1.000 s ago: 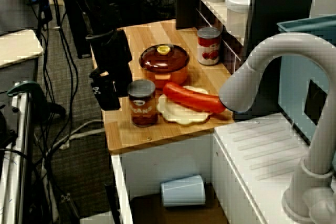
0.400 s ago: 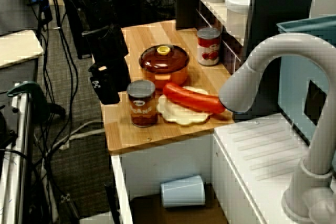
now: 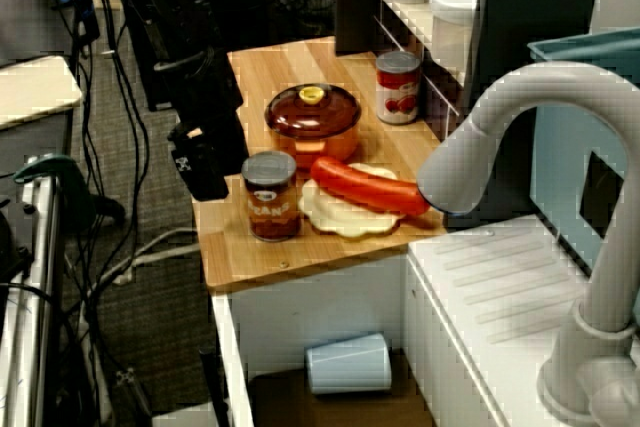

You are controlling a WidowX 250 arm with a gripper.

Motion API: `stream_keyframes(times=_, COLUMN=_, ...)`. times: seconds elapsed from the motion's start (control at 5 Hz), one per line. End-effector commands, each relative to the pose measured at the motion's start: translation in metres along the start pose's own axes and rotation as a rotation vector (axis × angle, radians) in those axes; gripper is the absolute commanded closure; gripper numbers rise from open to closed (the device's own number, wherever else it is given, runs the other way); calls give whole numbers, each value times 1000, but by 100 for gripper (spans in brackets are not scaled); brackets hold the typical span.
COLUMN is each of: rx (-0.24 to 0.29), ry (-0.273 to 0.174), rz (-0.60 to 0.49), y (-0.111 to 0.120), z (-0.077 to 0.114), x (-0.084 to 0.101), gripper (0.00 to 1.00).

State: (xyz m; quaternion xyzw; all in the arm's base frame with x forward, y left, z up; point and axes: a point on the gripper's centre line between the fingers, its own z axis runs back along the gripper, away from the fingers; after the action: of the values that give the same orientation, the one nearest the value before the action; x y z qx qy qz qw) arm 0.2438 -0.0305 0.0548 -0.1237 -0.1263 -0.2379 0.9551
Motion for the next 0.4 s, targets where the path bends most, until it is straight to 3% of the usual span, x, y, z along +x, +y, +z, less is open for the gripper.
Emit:
stream_keyframes(times=0.0, rx=-41, ry=22, rz=-41, y=-6, z=-7, x=5, gripper=0)
stream_keyframes(times=0.2, rx=-102, ry=32, rz=-49, y=-11, z=-9, x=10, gripper=0)
